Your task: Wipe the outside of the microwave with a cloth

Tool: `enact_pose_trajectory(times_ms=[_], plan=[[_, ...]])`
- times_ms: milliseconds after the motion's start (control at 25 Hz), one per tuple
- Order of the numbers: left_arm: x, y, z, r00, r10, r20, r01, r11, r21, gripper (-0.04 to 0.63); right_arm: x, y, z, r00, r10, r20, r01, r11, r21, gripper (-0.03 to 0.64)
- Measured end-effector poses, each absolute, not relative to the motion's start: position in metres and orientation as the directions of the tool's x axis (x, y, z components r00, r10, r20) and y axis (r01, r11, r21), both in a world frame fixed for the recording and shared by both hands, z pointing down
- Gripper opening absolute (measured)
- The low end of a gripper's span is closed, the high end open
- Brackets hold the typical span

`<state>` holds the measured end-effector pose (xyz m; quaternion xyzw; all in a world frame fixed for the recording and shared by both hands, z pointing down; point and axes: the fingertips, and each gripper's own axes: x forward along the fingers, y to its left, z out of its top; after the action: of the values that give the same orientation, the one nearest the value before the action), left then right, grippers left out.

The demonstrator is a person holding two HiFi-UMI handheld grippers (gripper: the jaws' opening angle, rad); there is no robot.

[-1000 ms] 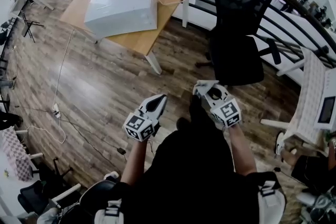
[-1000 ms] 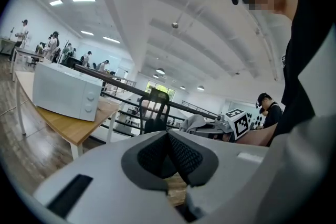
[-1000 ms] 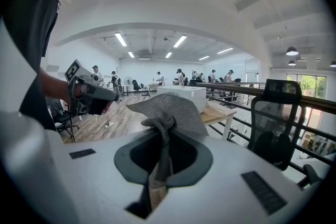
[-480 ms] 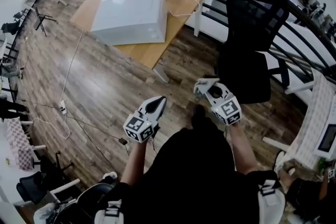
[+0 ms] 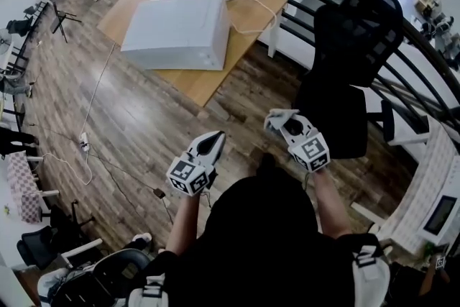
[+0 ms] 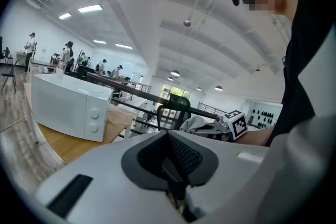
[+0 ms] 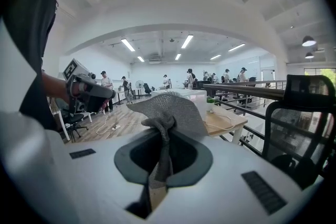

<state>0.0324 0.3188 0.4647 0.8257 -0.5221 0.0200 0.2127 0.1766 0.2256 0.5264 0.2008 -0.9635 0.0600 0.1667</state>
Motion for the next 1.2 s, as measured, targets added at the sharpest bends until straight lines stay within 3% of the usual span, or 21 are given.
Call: enact_pose_trajectory(times_ms=[720,1200], plan=[[0.011,0.262,0.481,0.368,-0.891,0.267,-0.899,-0.268,0.347,0.000,0.143,0.162,0.535,-0.891,-0.262,0.370,-0.308,0.949,-0.071,0.015],[-0.046,0.178,0.478,0.437,-0.851,0.290,-0.875,-0.328,0.355,0.000,0.079,0.100,0.538,-0.884,-0.278,0.377,-0.334,0.938,-0.093,0.015]])
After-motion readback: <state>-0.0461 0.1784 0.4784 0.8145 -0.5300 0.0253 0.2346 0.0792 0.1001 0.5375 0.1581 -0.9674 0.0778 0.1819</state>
